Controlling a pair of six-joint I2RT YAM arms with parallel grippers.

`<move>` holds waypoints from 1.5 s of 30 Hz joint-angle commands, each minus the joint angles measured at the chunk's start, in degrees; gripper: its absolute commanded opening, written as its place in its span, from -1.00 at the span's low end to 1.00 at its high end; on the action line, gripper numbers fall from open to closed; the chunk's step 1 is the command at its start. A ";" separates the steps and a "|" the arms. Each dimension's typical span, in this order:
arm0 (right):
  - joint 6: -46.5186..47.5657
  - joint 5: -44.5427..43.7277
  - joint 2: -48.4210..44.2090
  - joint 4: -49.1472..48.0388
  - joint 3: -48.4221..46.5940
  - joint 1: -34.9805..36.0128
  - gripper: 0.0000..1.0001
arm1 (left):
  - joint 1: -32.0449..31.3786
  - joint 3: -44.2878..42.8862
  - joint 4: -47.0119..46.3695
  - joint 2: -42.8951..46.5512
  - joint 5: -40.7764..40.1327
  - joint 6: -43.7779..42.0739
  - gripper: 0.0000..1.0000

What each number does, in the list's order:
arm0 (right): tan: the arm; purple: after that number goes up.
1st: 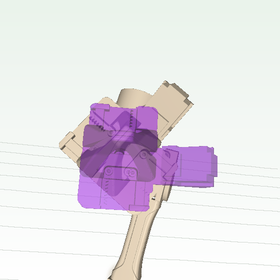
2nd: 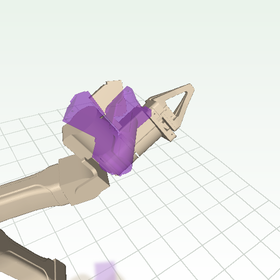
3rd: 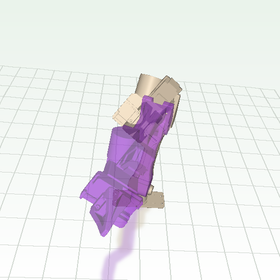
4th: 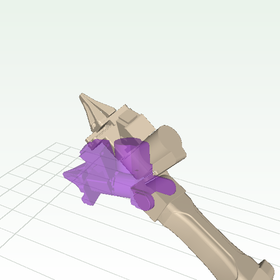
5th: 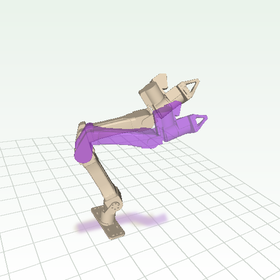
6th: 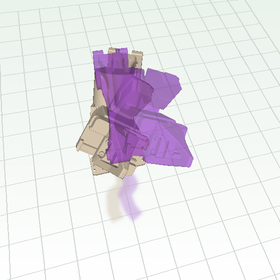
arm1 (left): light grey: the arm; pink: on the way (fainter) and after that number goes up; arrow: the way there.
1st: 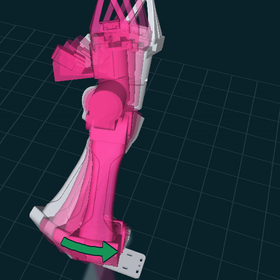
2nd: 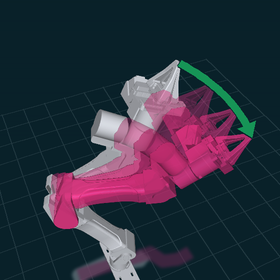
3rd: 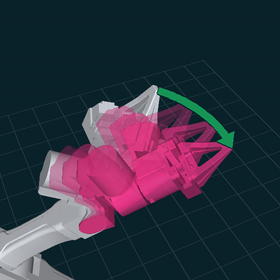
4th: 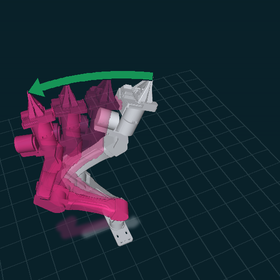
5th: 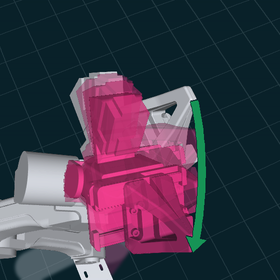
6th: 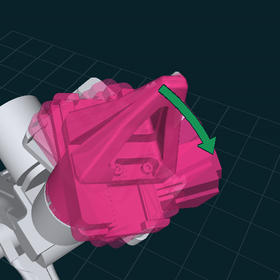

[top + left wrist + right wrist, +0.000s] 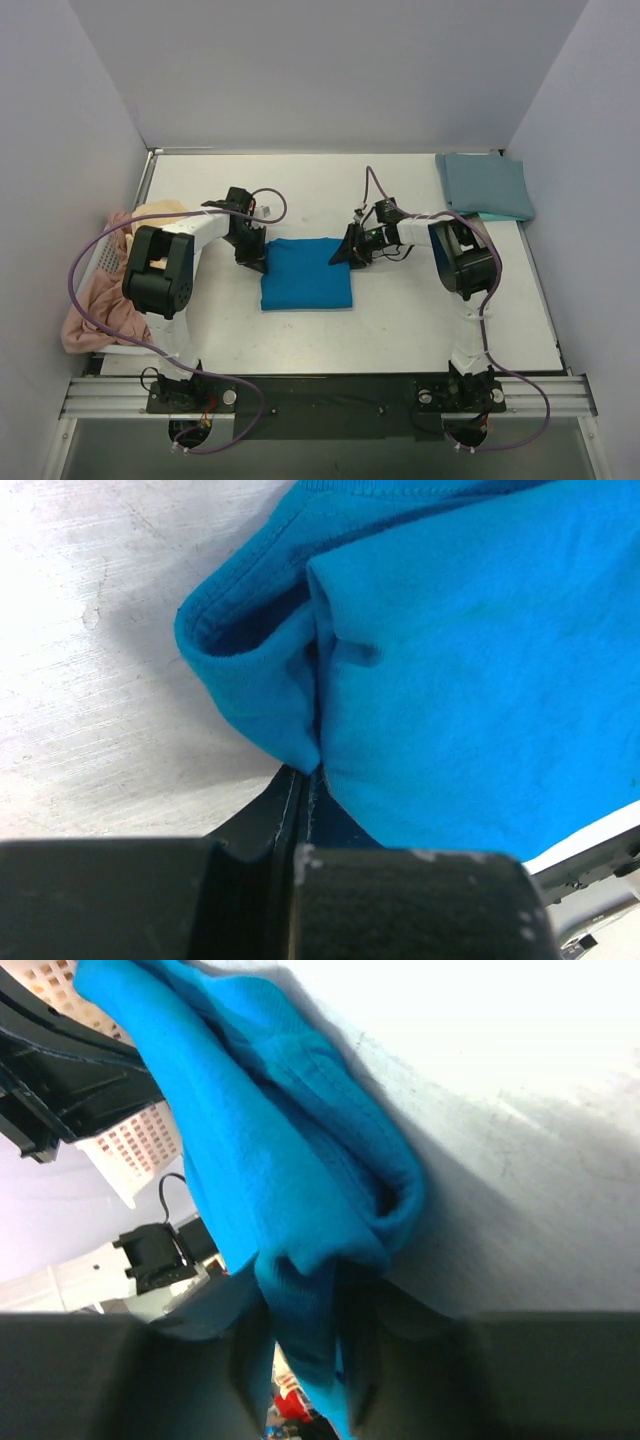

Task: Fold and stack the t-shirts
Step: Put the neatly folded tshirt into the corner of the board with the right arm

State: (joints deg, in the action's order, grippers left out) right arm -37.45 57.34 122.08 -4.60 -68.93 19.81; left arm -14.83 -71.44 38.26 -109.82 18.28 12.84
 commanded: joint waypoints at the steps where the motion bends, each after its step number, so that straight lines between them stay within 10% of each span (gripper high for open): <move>1: 1.50 -5.58 3.51 2.49 -0.15 0.23 -0.74 | 0.15 -0.19 -3.72 -1.36 1.23 0.08 -1.00; 4: 3.07 -4.87 3.25 3.80 -1.99 -0.56 -1.00 | 0.07 -2.81 -2.76 -1.36 1.58 -2.02 -0.72; 8: 12.10 -9.42 2.55 18.79 -8.67 -2.49 -1.00 | 1.11 -7.82 -0.21 -0.14 -3.86 -5.18 0.58; 20: 47.81 -49.59 3.60 54.43 -39.77 -11.81 -1.00 | 4.63 -13.02 2.43 1.89 -13.19 -12.31 0.75; 32: 64.34 -69.81 10.36 53.82 -67.28 -17.61 -1.00 | 4.28 -12.06 2.08 2.42 -13.98 -12.40 0.80; 45: 76.56 -75.98 8.71 38.44 -69.24 -19.64 -1.00 | 4.28 -11.00 1.64 2.33 -15.82 -12.58 0.81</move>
State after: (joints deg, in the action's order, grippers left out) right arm 33.85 -14.41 132.29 39.72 -135.48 1.02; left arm -10.44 -82.41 40.27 -110.26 3.42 0.78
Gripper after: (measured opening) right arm 0.070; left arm 0.902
